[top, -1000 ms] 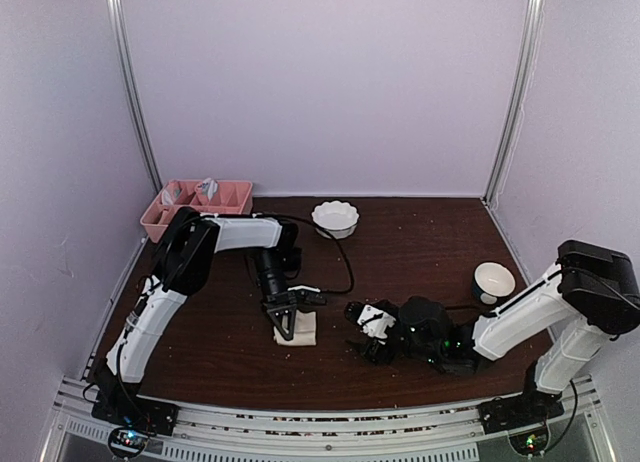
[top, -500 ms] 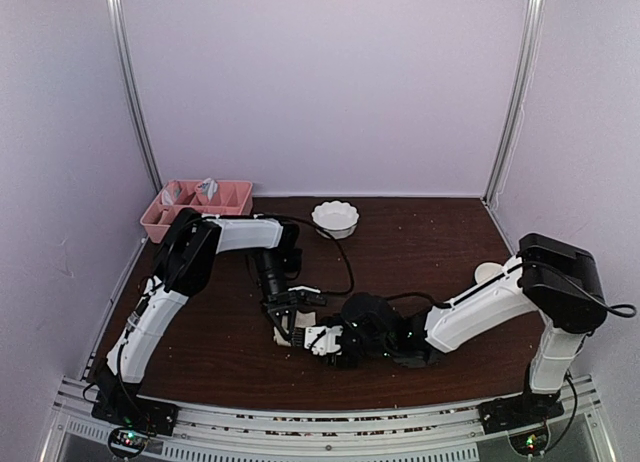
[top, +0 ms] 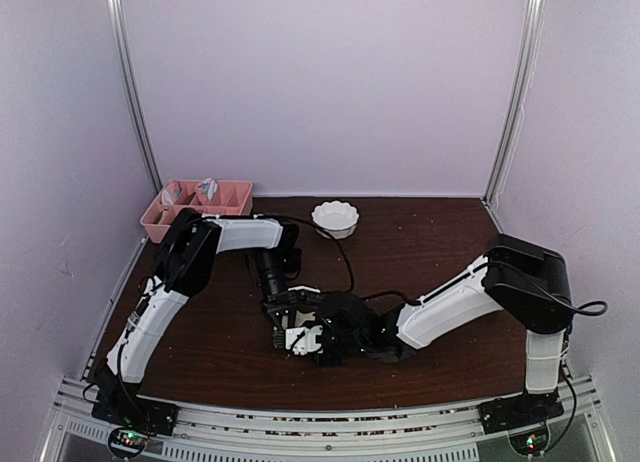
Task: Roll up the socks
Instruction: Roll the sock at the center of the board.
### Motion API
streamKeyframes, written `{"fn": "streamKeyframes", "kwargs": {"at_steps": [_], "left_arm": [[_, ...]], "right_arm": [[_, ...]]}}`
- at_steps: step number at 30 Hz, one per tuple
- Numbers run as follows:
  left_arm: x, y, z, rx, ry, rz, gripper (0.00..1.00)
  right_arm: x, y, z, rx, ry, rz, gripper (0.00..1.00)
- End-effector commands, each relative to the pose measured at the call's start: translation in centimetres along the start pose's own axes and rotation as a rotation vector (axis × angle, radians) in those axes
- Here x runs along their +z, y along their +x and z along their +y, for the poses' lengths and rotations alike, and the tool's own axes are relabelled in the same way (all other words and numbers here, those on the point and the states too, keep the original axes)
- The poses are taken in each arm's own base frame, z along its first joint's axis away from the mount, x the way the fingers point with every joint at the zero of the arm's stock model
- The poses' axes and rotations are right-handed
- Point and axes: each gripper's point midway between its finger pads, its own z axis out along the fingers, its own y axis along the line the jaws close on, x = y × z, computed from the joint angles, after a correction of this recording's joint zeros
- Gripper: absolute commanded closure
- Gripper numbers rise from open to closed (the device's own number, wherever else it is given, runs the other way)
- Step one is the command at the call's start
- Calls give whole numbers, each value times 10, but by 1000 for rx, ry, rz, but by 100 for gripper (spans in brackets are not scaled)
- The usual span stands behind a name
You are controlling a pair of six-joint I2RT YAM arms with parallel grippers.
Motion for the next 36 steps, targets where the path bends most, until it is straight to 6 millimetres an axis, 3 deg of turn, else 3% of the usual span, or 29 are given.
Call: {"fn": "streamKeyframes", "kwargs": {"at_steps": [1,6,11,12,13,14,20,26,28,29,32,35,36], "left_arm": [[17,6,59,39,-112,62,97],[4,5,57,100,-163,39,89],[-28,-4,39,234,-281,-68,63],[-36,-6,35,256,-306,-92,48],[-44,-7,29,288,-332,-117,10],[-52,-8,23,317,-359,-141,3],[-97,-12,7,448,-616,-337,2],[-147,-5,-13,446,-849,-516,2],[-163,-3,-1,344,-838,-607,2],[-167,-1,13,288,-826,-614,2],[-150,6,13,339,-589,-514,2],[-142,12,12,450,-702,-471,2],[-147,12,9,493,-781,-483,2]], "right_arm": [[7,32,20,-3,-78,105,80],[12,52,28,75,-138,174,89],[13,71,35,235,-277,245,96],[13,73,37,264,-305,254,97],[12,76,41,291,-334,265,98],[12,79,45,316,-359,278,99],[7,86,63,469,-465,291,100],[4,95,71,620,-522,290,100],[4,96,72,647,-542,294,100],[4,97,72,651,-546,296,100],[4,91,68,656,-558,291,100],[6,84,60,692,-575,286,100],[7,83,58,715,-584,287,100]]}}
